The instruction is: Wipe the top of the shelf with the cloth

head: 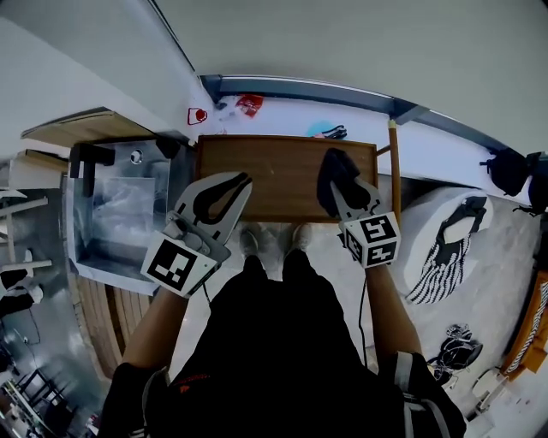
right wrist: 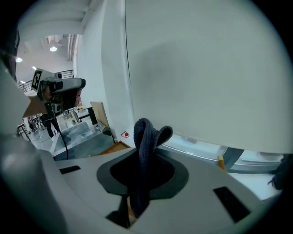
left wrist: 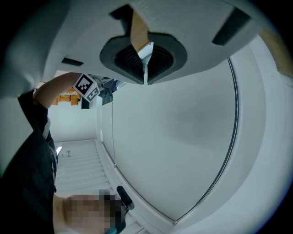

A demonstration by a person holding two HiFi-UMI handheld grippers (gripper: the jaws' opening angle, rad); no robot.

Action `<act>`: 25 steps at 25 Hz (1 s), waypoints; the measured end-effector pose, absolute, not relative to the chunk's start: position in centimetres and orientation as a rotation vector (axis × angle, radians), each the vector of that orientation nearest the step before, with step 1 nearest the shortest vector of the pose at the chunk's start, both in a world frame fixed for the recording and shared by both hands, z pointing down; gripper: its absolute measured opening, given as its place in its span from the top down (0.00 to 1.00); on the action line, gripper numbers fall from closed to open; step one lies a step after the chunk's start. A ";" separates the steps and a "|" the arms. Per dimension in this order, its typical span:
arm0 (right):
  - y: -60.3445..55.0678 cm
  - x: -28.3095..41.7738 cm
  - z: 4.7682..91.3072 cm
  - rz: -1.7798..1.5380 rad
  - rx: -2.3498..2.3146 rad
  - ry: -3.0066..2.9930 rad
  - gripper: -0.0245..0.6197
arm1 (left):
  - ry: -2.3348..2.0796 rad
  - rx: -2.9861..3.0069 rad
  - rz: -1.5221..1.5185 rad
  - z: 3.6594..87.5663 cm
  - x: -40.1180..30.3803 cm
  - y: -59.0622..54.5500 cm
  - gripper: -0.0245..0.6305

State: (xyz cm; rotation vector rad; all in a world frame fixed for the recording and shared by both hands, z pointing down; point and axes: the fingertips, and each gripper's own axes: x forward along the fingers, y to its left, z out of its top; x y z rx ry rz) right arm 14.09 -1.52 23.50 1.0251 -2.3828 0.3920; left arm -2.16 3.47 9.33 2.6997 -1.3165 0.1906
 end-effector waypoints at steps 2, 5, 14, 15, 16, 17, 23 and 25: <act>-1.2 13.3 22.6 0.381 1.024 -2.396 0.87 | -1.325 2.704 0.175 8.6 -2.8 3.9 0.90; -0.9 11.8 21.3 0.363 1.016 -2.417 0.87 | -1.335 2.712 0.157 7.7 -3.7 4.3 0.90; 0.4 7.2 18.1 0.299 1.006 -2.473 0.87 | -1.381 2.735 0.081 5.6 -7.3 5.5 0.90; 0.4 6.8 17.8 0.293 1.006 -2.481 0.87 | -1.384 2.737 0.076 5.4 -7.6 5.5 0.90; 0.5 6.4 17.4 0.288 1.007 -2.490 0.87 | -1.386 2.740 0.072 5.3 -7.9 5.6 0.90; 0.6 5.9 17.0 0.283 1.007 -2.500 0.87 | -1.388 2.742 0.069 5.2 -8.1 5.6 0.90; 1.1 3.5 14.9 0.249 0.999 -2.550 0.87 | -1.396 2.756 0.038 4.7 -9.3 5.9 0.90; 1.2 3.1 14.3 0.243 0.997 -2.562 0.87 | -1.395 2.756 0.031 4.6 -9.4 6.0 0.90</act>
